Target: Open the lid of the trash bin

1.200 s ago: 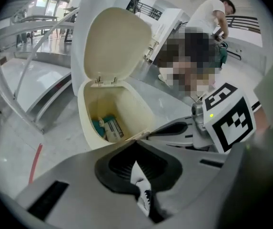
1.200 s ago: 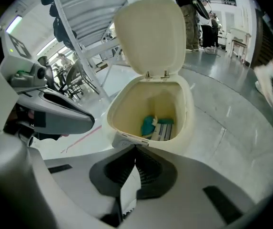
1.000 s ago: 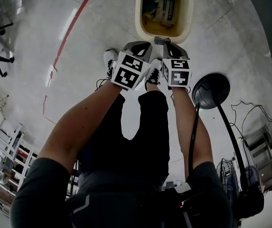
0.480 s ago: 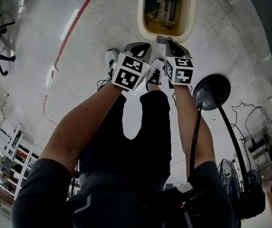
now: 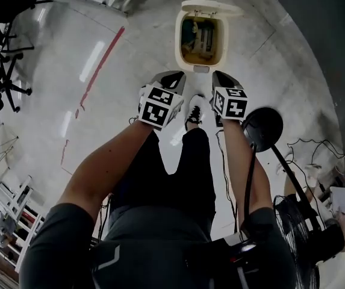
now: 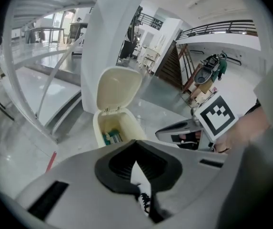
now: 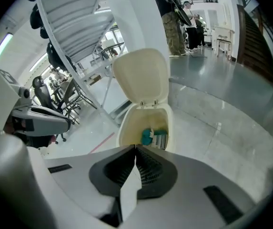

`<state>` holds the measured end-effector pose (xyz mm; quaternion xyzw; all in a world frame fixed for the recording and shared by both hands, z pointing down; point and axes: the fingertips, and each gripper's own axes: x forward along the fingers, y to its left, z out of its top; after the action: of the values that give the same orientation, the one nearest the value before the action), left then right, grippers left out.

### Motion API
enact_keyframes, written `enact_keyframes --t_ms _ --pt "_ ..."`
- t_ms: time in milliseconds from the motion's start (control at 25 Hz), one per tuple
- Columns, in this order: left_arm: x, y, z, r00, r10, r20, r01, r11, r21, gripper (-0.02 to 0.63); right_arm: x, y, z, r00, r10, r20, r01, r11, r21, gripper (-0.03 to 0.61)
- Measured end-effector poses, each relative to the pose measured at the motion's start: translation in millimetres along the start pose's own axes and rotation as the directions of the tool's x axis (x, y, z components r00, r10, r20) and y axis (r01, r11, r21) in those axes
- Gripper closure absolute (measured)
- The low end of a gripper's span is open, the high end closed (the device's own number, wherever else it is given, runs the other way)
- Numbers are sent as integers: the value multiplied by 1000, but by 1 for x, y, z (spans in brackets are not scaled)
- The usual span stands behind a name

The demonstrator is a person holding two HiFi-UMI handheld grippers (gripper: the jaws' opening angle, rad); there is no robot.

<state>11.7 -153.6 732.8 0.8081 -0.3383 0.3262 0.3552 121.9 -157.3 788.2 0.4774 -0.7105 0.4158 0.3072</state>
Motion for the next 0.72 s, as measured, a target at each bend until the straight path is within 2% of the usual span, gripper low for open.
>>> enact_keyframes --t_ms 240,480,720 --pt "-61 -11 43 997 3 77 -3 1000 3 606 -74 21 41 997 -6 73 6 1000 -4 552" --pt "-113 -37 83 991 -30 129 20 996 84 606 -147 42 87 978 15 208 -19 1000 18 552" --pt "-184 -61 131 969 -49 241 32 997 74 606 -232 71 122 955 43 295 -39 999 -20 552"
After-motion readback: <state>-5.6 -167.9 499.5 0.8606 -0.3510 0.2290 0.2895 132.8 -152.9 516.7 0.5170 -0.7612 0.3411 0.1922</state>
